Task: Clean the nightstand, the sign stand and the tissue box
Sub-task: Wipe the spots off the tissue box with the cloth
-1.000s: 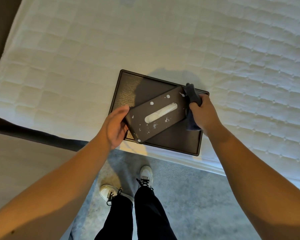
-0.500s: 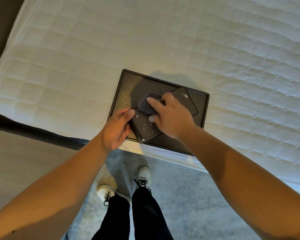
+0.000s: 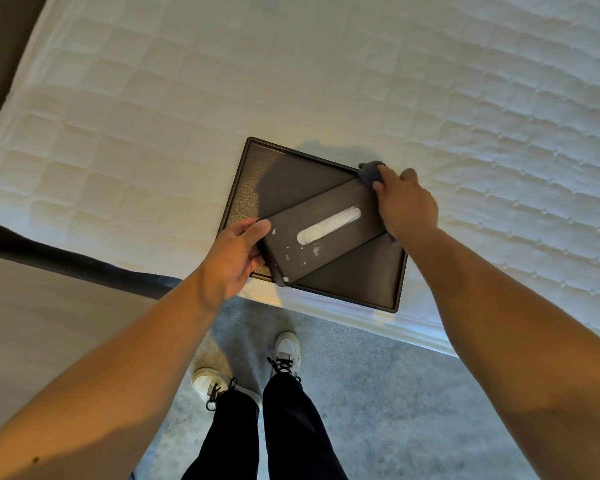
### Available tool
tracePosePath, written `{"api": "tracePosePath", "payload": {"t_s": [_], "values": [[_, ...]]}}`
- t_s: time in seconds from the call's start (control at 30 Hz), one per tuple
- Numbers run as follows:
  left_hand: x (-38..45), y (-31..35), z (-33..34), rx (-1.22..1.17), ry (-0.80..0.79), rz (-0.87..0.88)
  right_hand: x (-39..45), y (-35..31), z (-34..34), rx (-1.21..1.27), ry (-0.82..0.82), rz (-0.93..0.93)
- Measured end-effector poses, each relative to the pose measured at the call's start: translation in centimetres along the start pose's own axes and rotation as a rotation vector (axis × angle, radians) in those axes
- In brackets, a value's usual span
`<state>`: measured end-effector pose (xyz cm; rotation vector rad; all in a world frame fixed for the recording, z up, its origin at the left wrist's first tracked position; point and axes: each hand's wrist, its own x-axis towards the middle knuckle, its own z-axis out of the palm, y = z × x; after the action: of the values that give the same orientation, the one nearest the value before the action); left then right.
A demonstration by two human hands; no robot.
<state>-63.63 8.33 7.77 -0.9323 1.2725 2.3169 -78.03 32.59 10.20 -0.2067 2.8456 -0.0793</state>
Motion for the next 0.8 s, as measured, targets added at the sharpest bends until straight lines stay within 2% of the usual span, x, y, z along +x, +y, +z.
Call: {"api": "tracePosePath", "payload": {"t_s": [0.07,0.13,0.23,0.33,0.4,0.57,0.73,0.8], "values": [[0.1,0.2,-0.3,0.009,0.016,-0.010,0.5,1.0,-0.4,0.077,-0.006,0.117],[0.3,0.2,-0.6,0.019,0.011,-0.024,-0.1,0.8,-0.8,0.150,0.051,0.117],[0.5,0.0,-0.7,0.021,0.009,-0.031,-3.4,-2.2,-0.7,0.203,0.128,-0.135],[0.8,-0.1,-0.5,0.022,0.019,-0.028,-7.4,-5.7,0.6,0.142,0.118,-0.432],[0.8,-0.1,-0.4,0.033,0.028,-0.023,-7.7,-6.0,1.7,0.077,0.092,-0.499],[1.0,-0.3,-0.5,0.058,0.068,-0.016,-3.5,-1.0,1.8,0.022,0.095,-0.210],[0.7,-0.5,-0.3,0.070,0.067,-0.006,-1.2,1.9,0.2,0.056,0.011,-0.009],[0.7,-0.5,-0.3,0.076,0.079,-0.006,-0.9,1.9,-0.3,0.083,0.034,-0.002]]}}
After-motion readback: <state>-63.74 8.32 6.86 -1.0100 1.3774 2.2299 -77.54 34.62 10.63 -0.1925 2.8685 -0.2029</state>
